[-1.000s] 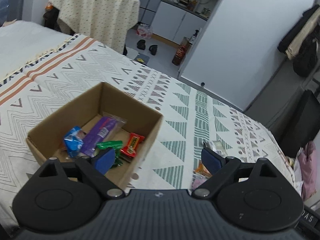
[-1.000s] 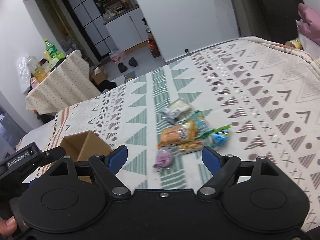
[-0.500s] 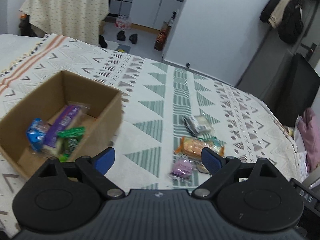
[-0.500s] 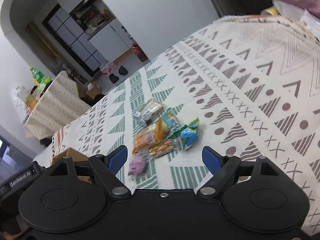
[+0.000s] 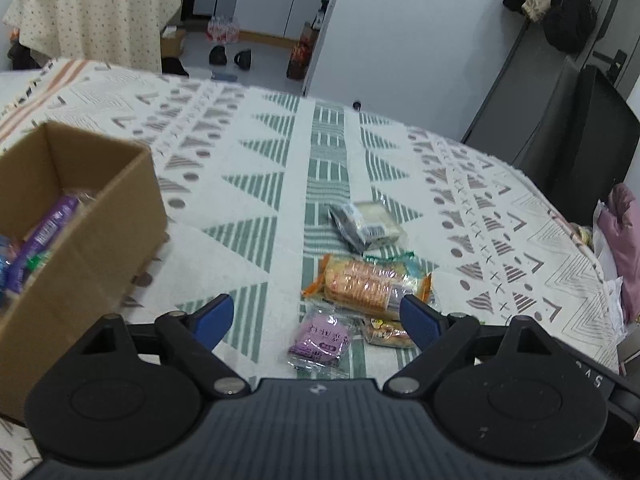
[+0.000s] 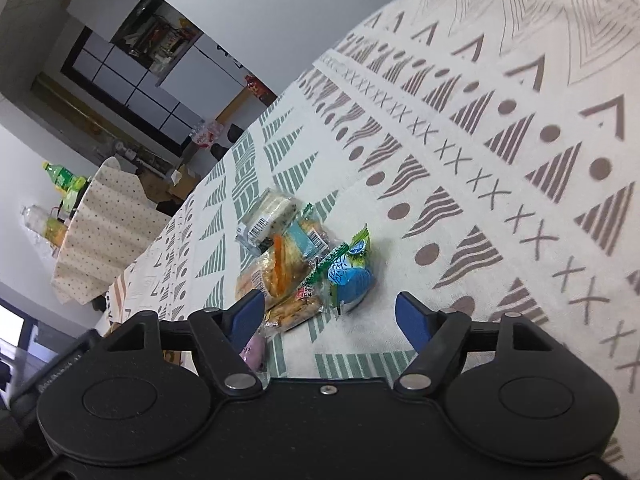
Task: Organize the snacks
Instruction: 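Move both tools back to the snack pile, left over the purple packet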
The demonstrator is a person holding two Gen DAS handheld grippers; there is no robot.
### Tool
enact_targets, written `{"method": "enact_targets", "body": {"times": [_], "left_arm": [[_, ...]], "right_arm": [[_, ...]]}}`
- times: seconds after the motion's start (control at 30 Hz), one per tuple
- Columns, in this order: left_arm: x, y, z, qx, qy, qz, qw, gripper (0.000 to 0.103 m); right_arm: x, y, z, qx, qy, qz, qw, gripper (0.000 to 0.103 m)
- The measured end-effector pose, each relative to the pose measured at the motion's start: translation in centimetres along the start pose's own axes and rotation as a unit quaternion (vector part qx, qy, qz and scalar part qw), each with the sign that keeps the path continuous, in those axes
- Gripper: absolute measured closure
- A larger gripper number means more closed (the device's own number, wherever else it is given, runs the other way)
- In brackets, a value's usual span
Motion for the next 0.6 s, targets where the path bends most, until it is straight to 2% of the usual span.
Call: {"method": "enact_targets", "body": {"times": [0.3,0.47,0.6], "left_arm": [[0.4,-0.4,-3.7,-0.031,-0.003,0.000,0.9995,0.016],[0.5,-0.5,-5.0,-0.035,-0.005,0.008,0.9994,0.022],[0.3,-1.0,-6.3,-0.051,0.011,0.004,0.9986,0.028]], "right_arm": [[0.9,0.6,-2.3,-0.013,0.005,-0.008,1.000,0.032],[0.8,1.0,-3.0,-0.008,0.004,0.007,1.000,0.032],[0.6,1.3,-3.6,-0.004,0.003,0.018,1.000,0.032]]}}
Point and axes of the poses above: each gripper's, at about its wrist camera, not at the fingertips, and z roughly against the way its jaws point, x to its right, y to its top, the point moved 10 cm from there along -z, roughly the way its jaws point, and after that the axes turned 12 degrees about -x, right-handed, at the moved point
